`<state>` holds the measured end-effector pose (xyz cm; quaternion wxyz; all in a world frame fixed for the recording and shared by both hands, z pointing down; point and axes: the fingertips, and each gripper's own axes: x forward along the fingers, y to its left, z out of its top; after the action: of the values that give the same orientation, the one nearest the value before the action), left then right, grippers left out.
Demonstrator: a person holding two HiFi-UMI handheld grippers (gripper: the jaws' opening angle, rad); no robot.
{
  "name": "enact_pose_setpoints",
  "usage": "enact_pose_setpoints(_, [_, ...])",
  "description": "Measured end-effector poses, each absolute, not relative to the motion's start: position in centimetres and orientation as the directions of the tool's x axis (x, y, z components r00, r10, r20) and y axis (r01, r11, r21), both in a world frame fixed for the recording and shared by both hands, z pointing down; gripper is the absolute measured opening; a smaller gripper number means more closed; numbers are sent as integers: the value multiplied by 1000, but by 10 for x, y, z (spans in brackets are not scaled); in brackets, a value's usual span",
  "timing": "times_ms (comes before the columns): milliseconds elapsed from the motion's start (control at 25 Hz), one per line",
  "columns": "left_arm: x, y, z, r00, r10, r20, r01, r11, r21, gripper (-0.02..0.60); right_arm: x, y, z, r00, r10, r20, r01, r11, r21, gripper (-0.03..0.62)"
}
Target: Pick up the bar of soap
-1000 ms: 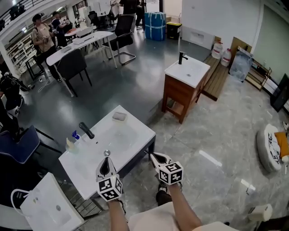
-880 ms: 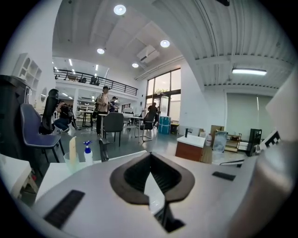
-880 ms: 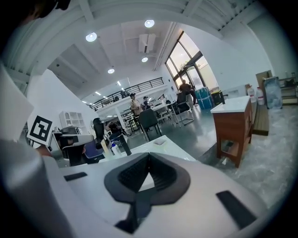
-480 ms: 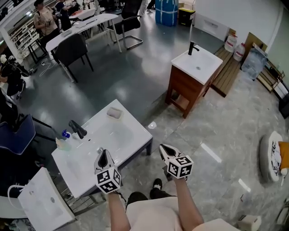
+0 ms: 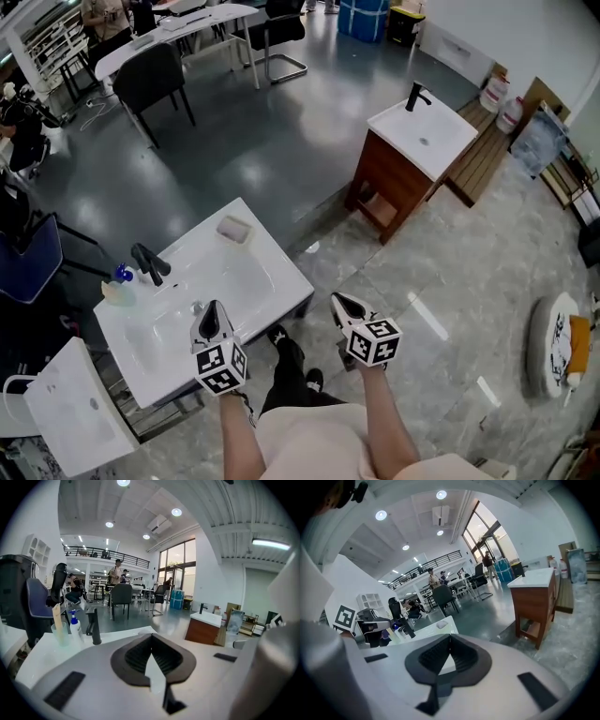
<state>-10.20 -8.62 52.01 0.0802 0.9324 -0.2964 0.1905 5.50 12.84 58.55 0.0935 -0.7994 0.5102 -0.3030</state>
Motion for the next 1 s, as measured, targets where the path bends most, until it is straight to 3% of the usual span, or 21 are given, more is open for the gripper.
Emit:
enact_pose_setpoints(320, [-65,-154,536,728,-557,401,-631,-773,72,6,94,50,594,217,-886,409,-817,-394,-422,5])
enact_pose_setpoints(600, [-19,-210,509,747,-585,316,-637,-765,90,6,142,-31,572,166,-911,376,-864,-319,-391,6])
enact_pose_setpoints(1000, [-12,-252,517,732,-603,317,-667,-730,149,6,150,-109,580,73,-899,433,-899,-247,-362,5])
